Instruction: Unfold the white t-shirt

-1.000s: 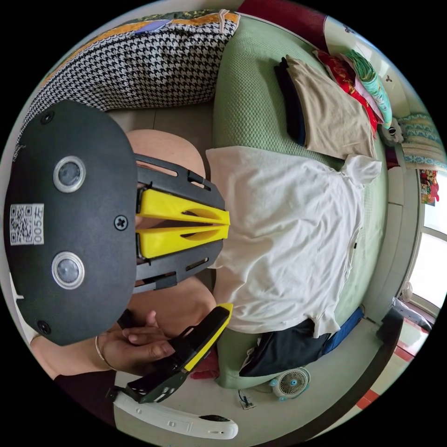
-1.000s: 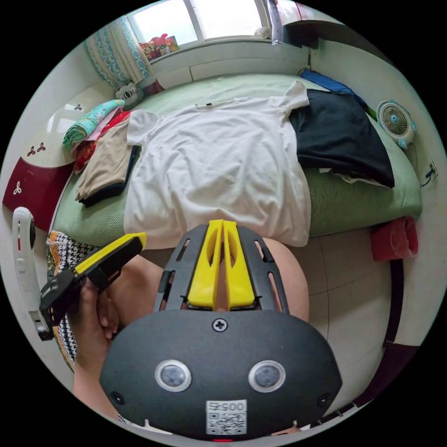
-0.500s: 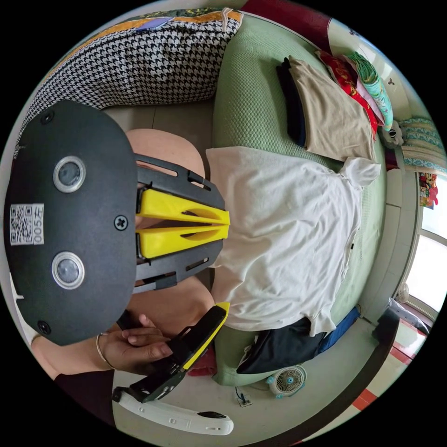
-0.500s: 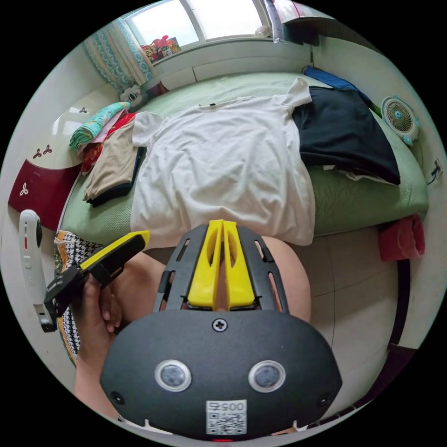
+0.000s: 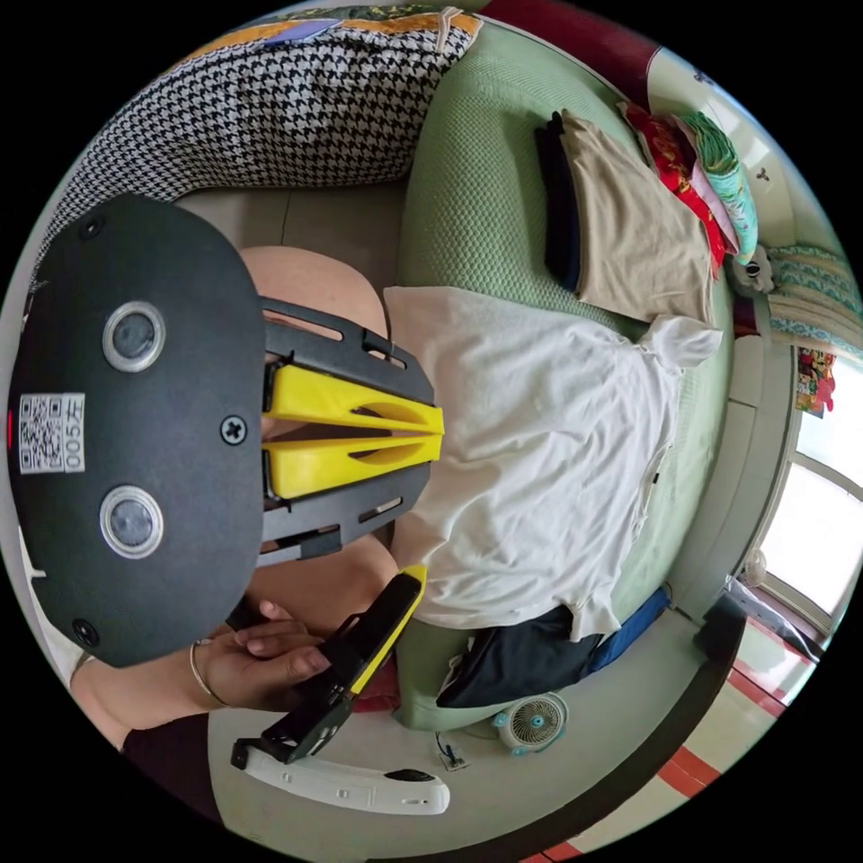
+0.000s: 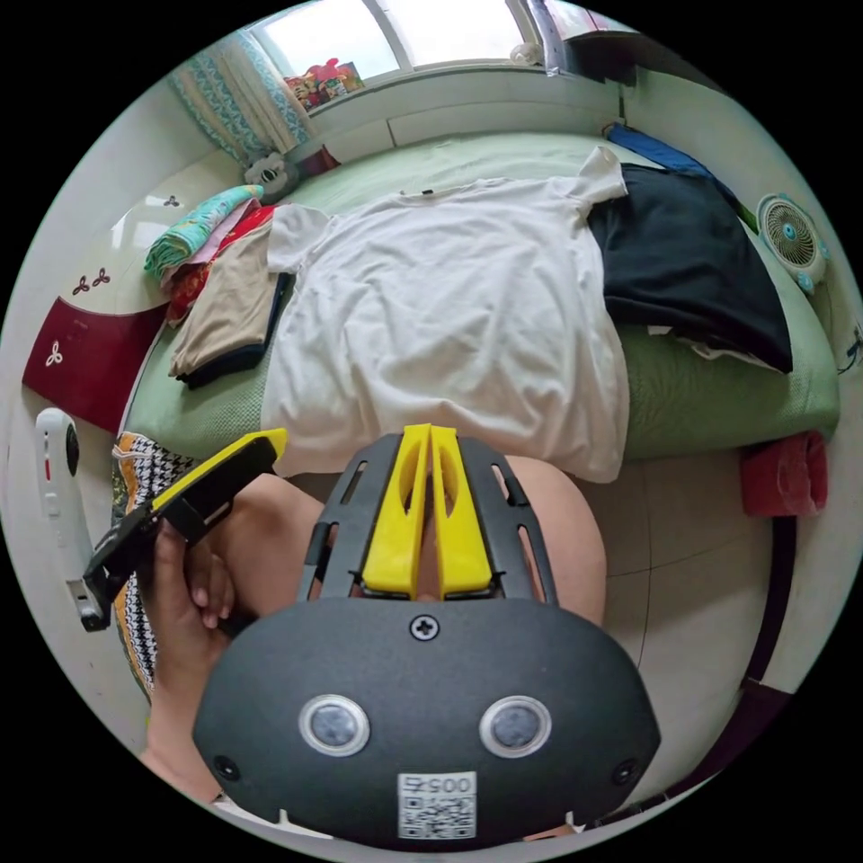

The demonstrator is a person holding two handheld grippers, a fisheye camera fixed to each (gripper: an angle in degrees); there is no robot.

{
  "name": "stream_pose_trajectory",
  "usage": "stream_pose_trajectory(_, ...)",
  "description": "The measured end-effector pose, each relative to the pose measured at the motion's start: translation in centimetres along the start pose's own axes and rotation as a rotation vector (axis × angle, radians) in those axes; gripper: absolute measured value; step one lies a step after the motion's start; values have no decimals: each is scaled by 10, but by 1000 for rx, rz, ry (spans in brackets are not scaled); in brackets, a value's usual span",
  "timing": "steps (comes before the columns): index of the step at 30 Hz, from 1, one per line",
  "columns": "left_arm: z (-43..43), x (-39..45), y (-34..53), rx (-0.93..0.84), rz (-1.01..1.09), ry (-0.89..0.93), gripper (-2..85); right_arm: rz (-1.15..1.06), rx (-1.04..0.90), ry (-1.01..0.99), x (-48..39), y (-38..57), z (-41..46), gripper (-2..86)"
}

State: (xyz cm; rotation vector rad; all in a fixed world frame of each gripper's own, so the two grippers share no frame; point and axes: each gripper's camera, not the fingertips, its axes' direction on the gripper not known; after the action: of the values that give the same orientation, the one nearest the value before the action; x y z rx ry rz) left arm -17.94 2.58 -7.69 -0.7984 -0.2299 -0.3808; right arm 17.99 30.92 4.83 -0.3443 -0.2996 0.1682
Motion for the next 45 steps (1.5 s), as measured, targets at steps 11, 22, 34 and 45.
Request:
stream_pose_trajectory(11,-21,-49,-17,33,-33,-46,-2,-79,15,-10,-32,-34,10,-10)
stream_pose_trajectory(22,-89,-104,-130,528,-21,-122,-2,-227,89,-55,-76,-115,2,-12)
stream_pose_trajectory(34,-11,-211,-221,319,-112,60,16,-361,325,-154,-160,-314,-19,55)
stream_pose_trajectory(45,53,-212,-306,207,-49,60,118,-477,-122,-39,-279,-495,110,114)
